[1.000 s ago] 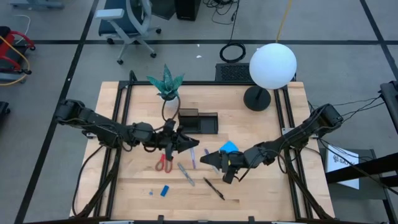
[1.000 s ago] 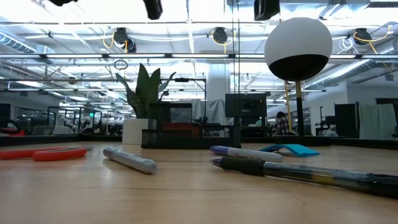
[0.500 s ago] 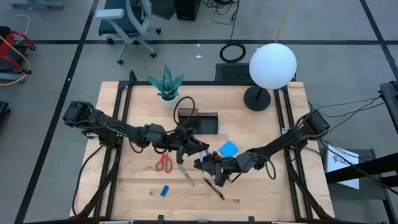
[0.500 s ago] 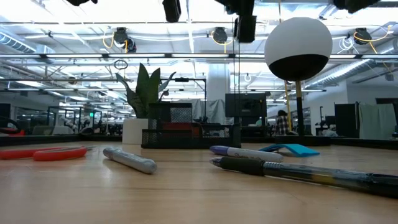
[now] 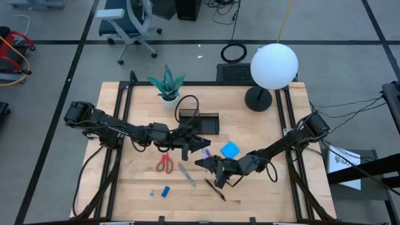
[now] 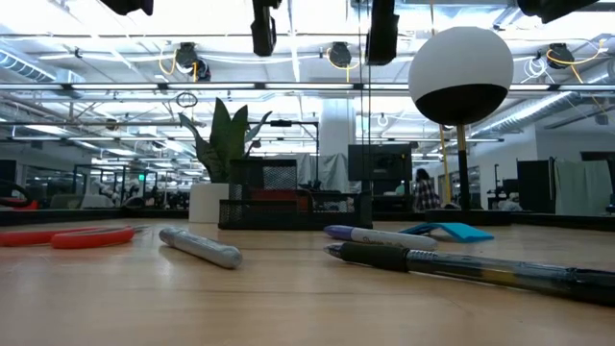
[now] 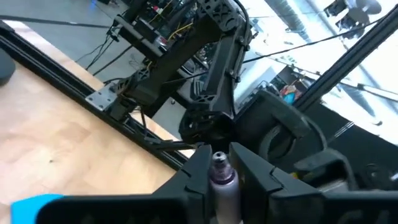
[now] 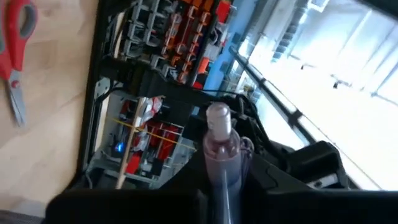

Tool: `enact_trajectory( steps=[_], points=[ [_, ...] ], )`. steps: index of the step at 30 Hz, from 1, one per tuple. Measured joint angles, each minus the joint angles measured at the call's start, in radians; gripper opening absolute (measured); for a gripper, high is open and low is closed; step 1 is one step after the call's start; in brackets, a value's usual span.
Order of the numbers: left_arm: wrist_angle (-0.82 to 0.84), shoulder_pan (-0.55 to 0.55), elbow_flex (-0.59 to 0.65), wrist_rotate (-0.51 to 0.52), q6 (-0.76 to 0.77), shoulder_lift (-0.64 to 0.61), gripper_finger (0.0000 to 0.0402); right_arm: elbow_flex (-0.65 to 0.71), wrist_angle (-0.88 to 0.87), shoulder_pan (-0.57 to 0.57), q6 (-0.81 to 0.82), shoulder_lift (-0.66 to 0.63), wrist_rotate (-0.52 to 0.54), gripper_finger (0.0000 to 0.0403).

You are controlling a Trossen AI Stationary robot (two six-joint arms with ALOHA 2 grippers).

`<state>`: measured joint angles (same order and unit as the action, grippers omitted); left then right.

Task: Pick and place office supplies into organizer
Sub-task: Put the purple pen into the black desk organizer

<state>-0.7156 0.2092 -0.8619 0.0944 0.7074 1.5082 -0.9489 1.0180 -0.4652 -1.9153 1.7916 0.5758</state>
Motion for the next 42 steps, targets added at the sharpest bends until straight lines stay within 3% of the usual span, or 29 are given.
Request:
enact_trajectory(
  steps=[6, 11, 20, 23, 30, 39, 42],
  points=[
    [0.012, -0.004, 0.000, 0.000, -0.089, 0.000, 0.0094, -0.009, 0.006, -0.022, 0.098, -0.001, 0.046, 0.0017],
    [0.013, -0.011, 0.000, -0.040, -0.177, -0.026, 0.0133, -0.013, 0.047, -0.049, 0.059, -0.006, 0.138, 0.0015],
    [0.201, -0.002, -0.007, -0.063, -0.363, -0.217, 0.0209, -0.004, 0.039, -0.079, 0.200, -0.126, 0.287, 0.0012],
    [0.298, 0.021, -0.006, -0.004, -0.445, -0.294, 0.0224, 0.006, 0.027, -0.069, 0.309, -0.190, 0.291, 0.0012],
    [0.472, 0.086, -0.005, 0.250, -0.575, -0.416, 0.0234, 0.016, -0.123, -0.010, 0.651, -0.274, 0.266, 0.0012],
    [0.660, 0.183, -0.004, 0.487, -0.645, -0.438, 0.0234, -0.019, -0.354, 0.130, 1.028, -0.297, 0.233, 0.0012],
    [0.666, 0.196, -0.003, 0.549, -0.662, -0.440, 0.0234, -0.074, -0.525, 0.177, 1.194, -0.296, 0.151, 0.0012]
  ],
)
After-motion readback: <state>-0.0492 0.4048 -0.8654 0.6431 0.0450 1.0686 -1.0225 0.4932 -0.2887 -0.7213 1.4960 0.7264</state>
